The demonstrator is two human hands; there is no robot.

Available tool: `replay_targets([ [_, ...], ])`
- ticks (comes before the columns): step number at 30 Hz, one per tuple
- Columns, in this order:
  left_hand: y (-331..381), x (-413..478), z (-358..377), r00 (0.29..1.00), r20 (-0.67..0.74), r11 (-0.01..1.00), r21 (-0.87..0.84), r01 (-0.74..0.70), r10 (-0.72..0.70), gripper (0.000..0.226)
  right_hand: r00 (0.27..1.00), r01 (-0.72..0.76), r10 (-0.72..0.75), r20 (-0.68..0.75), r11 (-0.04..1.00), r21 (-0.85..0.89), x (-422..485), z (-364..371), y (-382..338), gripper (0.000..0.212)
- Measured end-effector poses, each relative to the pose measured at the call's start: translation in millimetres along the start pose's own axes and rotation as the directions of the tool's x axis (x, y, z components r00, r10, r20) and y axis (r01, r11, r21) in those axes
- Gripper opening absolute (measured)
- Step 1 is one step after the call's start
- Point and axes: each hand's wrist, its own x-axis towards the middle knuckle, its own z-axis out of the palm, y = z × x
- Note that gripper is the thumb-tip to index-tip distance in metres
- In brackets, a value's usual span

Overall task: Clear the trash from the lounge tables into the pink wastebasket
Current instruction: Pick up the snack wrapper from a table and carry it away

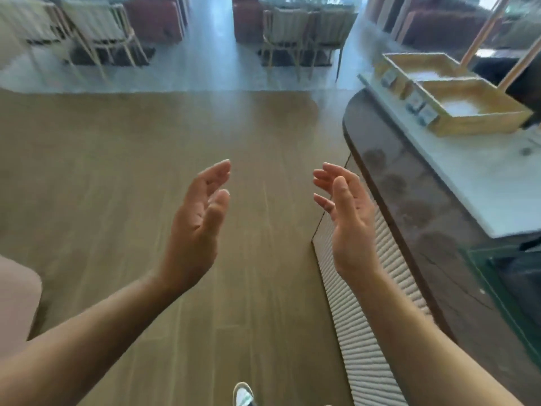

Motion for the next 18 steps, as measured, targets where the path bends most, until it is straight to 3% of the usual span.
replay_targets([
  [10, -47.0, 54.6, -153.5, 0.905, -0.423, 0.996, 0.051, 0.067, -0.039, 0.056, 0.93, -0.128, 0.07, 0.361, 0.982, 0.14, 110.9, 209.4, 54.3, 0.033],
  [14, -75.1, 102.5, -200.3, 0.841, -0.54, 0.991, 0.09, 0.097, -0.033, 0.061, 0.837, -0.159, 0.085, 0.541, 0.983, 0.091, 177.8, 285.2, 77.5, 0.037],
  [18, -100.5, 171.9, -241.4, 0.768, -0.64, 0.988, 0.107, 0.114, -0.02, 0.048, 0.717, -0.156, 0.081, 0.693, 0.987, 0.046, 252.3, 365.5, 98.4, 0.03],
])
